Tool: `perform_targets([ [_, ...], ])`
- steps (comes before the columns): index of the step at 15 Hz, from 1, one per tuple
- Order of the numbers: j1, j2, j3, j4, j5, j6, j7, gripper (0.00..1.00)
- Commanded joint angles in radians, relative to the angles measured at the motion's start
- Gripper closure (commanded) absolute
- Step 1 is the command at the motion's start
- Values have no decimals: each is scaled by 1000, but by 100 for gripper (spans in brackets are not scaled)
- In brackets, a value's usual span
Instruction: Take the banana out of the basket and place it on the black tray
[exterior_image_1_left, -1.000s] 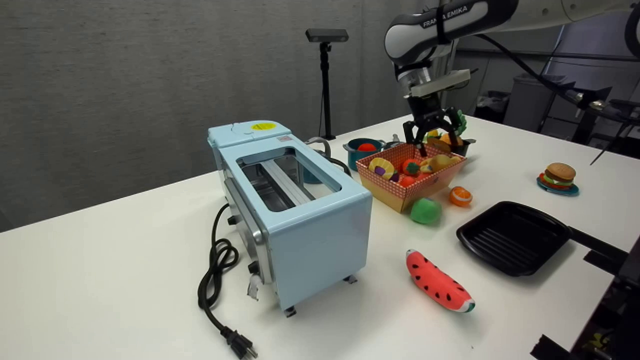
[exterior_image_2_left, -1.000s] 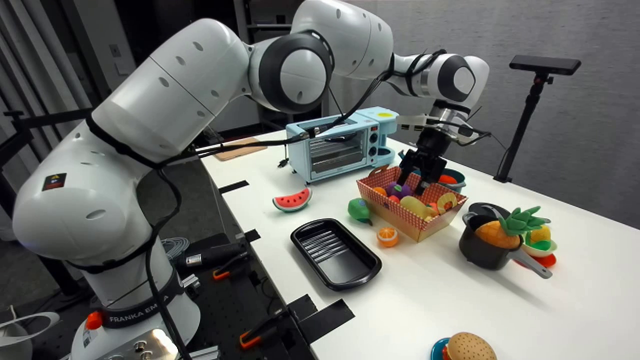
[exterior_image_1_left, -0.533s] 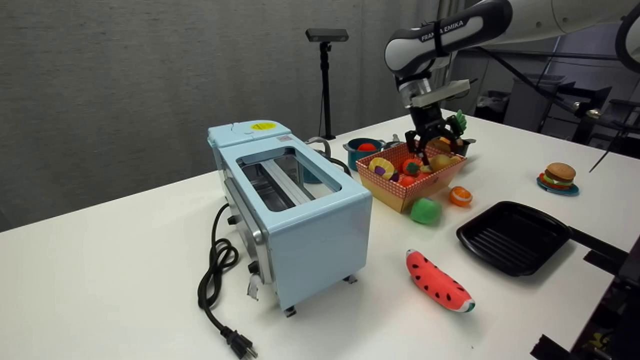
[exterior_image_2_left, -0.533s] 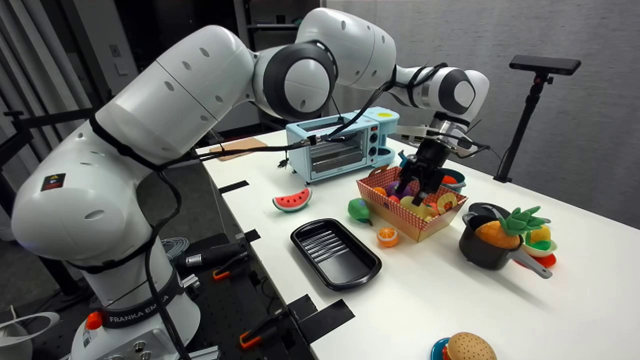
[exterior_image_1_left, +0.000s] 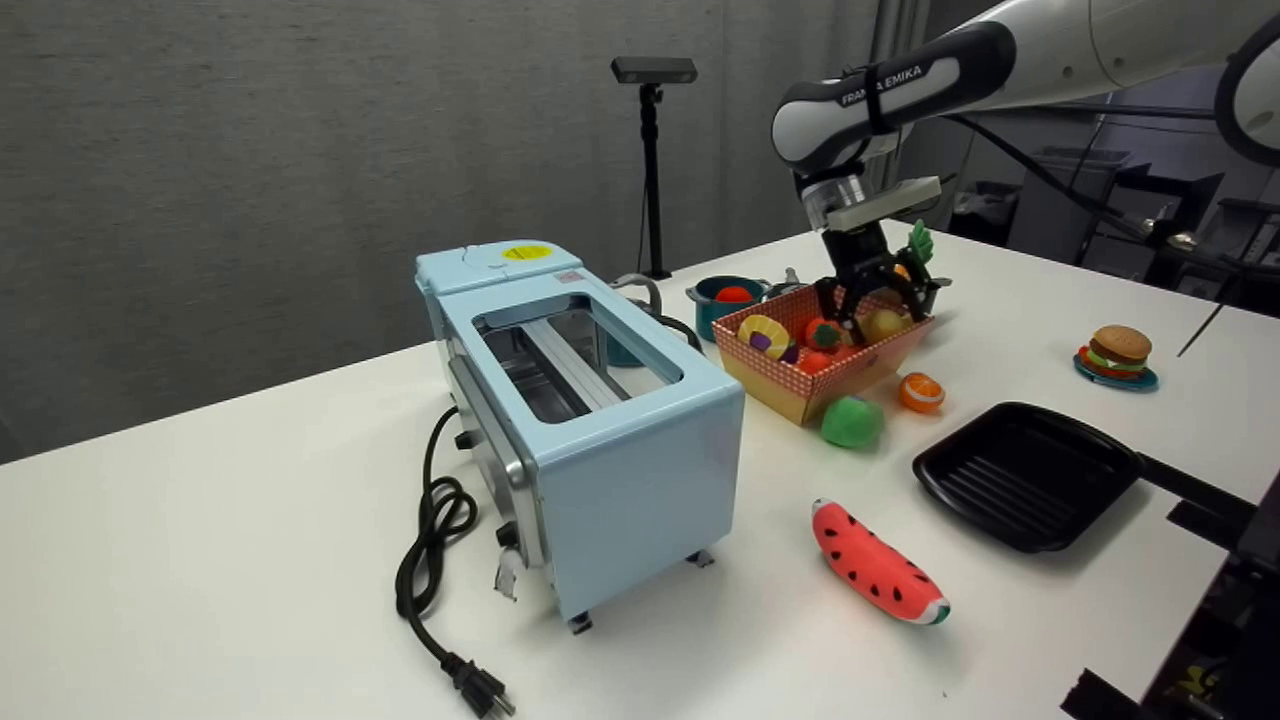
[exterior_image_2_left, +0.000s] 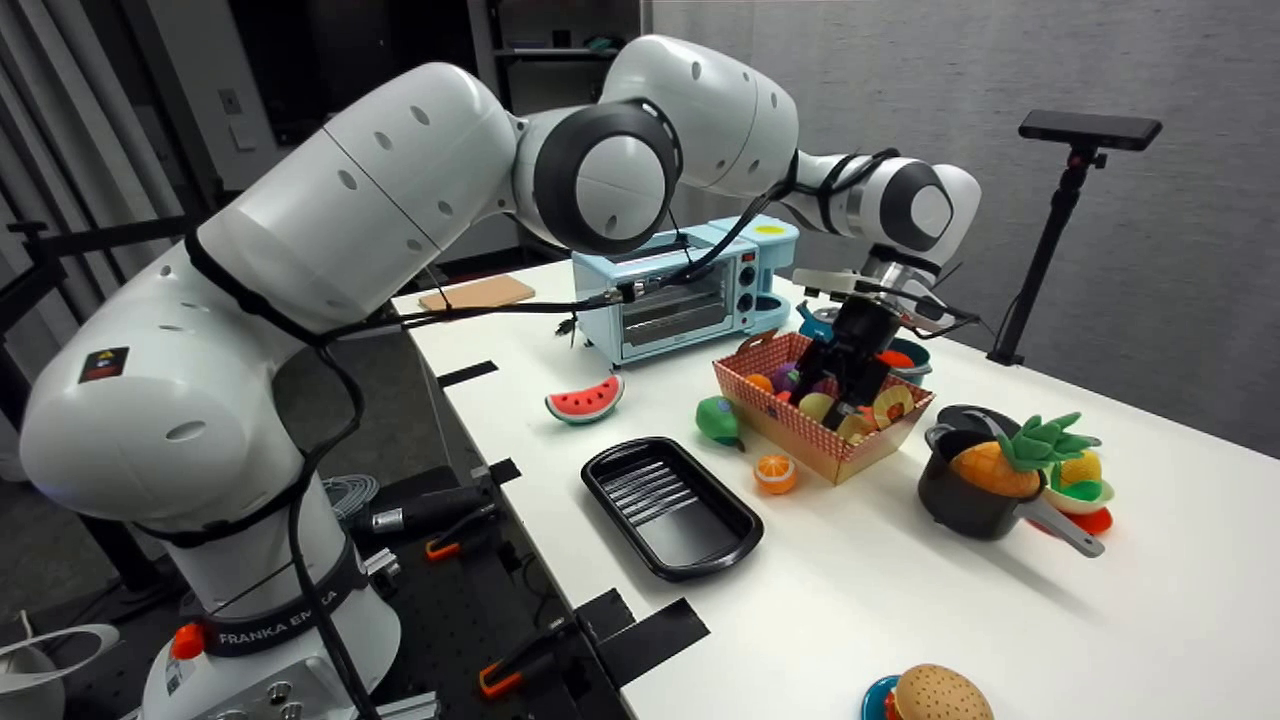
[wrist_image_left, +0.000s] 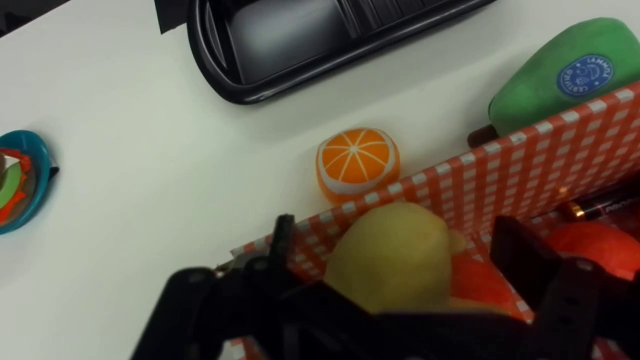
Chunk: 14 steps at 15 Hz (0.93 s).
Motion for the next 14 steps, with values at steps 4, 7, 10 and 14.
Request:
perform_targets([
  [4, 0, 0, 0, 2, 0, 0, 0, 0],
  [7, 3, 2, -3, 6, -5, -6, 1, 34],
  [10, 5, 3, -4, 8, -5, -3, 10, 58],
  [14, 4, 5, -3, 11, -4, -8, 7, 88],
])
